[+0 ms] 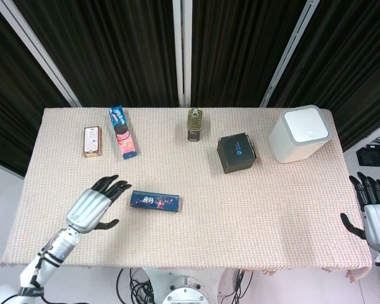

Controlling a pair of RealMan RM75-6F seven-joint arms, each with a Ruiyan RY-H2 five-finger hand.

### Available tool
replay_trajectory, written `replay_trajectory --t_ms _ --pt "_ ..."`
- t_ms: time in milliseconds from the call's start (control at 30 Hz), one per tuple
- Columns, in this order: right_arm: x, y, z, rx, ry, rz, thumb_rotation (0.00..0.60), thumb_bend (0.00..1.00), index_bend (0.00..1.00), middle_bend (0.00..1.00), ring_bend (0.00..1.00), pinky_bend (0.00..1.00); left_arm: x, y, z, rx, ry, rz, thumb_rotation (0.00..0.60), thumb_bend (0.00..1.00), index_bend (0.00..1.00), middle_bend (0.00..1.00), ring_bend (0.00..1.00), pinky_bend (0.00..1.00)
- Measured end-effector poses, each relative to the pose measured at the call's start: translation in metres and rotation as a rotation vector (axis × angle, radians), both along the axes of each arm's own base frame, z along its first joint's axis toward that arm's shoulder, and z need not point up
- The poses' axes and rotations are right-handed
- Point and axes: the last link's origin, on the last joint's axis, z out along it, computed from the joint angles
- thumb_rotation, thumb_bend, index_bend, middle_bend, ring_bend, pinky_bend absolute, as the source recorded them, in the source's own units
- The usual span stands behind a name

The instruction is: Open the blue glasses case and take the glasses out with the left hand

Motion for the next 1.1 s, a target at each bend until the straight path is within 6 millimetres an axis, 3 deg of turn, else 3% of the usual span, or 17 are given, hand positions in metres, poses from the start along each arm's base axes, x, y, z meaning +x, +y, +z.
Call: replay_trajectory --t_ms 133,300,700,1100 --pt "0.000 0.001 0.001 0.003 0.000 -0.003 0.600 0.23 0.00 0.00 0.00 0.00 0.020 0.005 -0.025 -0.066 -0.008 -0.039 0.600 0.21 0.14 0.14 0.05 0.16" --pt "0.000 0.002 0.002 0.004 -0.001 -0.009 0.600 0.23 0.00 0.00 0.00 0.00 0.030 0.015 -0.048 -0.125 -0.020 -0.035 0.600 0.22 0.14 0.15 0.06 0.16" --pt "-0.002 0.000 0.001 0.007 0.005 -0.028 0.600 0.24 0.00 0.00 0.00 0.00 0.024 0.043 -0.070 -0.121 0.012 0.007 0.600 0.26 0.14 0.19 0.07 0.17" --pt "-0.006 0.000 -0.001 0.014 0.007 -0.044 0.600 0.24 0.00 0.00 0.00 0.00 0.018 0.053 -0.087 -0.150 0.026 0.032 0.600 0.31 0.14 0.22 0.07 0.17"
